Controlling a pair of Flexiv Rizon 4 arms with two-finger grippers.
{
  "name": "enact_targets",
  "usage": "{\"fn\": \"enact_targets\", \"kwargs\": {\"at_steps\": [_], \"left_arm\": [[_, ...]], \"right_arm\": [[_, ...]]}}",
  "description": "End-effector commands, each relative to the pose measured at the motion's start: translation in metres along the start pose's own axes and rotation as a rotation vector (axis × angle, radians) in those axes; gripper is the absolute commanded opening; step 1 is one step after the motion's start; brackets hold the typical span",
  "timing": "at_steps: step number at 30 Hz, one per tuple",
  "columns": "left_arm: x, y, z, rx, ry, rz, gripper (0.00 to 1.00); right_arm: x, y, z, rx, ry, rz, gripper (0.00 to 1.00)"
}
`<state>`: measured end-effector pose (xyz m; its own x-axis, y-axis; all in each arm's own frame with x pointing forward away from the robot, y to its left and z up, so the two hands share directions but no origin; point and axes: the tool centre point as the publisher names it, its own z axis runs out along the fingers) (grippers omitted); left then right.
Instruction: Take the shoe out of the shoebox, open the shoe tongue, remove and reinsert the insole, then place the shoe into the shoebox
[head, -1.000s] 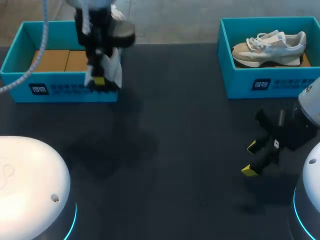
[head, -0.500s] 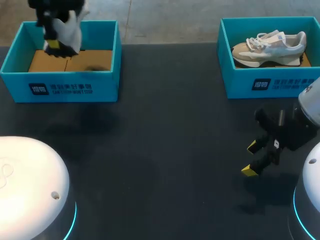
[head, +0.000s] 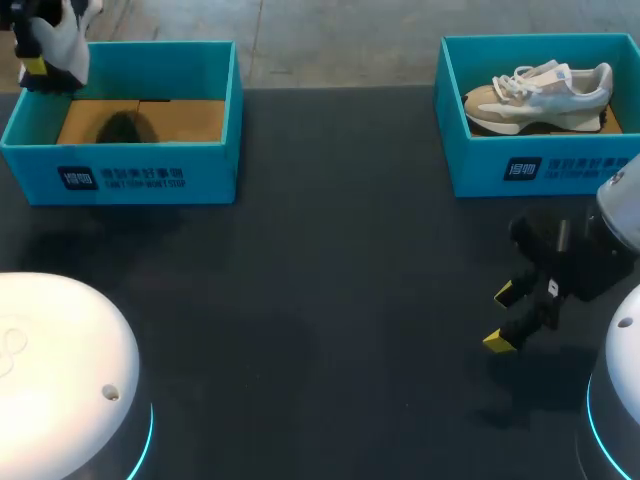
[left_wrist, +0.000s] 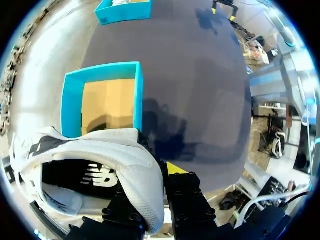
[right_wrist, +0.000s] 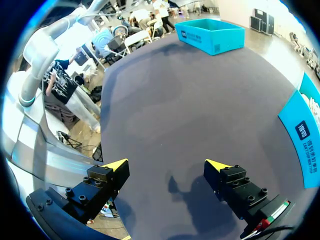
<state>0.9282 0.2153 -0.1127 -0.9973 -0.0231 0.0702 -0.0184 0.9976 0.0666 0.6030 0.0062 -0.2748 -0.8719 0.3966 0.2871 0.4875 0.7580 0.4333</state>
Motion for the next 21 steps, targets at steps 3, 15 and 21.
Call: {"fn": "enact_targets", "kwargs": {"at_steps": [3,15,21], "left_arm": [[-0.023,0.022,0.003,0.029,0.033,0.068,0.00],[-0.044,0.043,0.016,0.030,0.048,0.115,0.00],[-0.051,0.049,0.019,0.029,0.053,0.133,0.00]], "right_arm": [[0.001,-0.001,0.000,-0.001,-0.003,0.000,1.00],[0.001,-0.001,0.000,-0.001,-0.003,0.000,1.00],[0.001,-0.001,0.000,-0.001,-0.003,0.000,1.00]]}}
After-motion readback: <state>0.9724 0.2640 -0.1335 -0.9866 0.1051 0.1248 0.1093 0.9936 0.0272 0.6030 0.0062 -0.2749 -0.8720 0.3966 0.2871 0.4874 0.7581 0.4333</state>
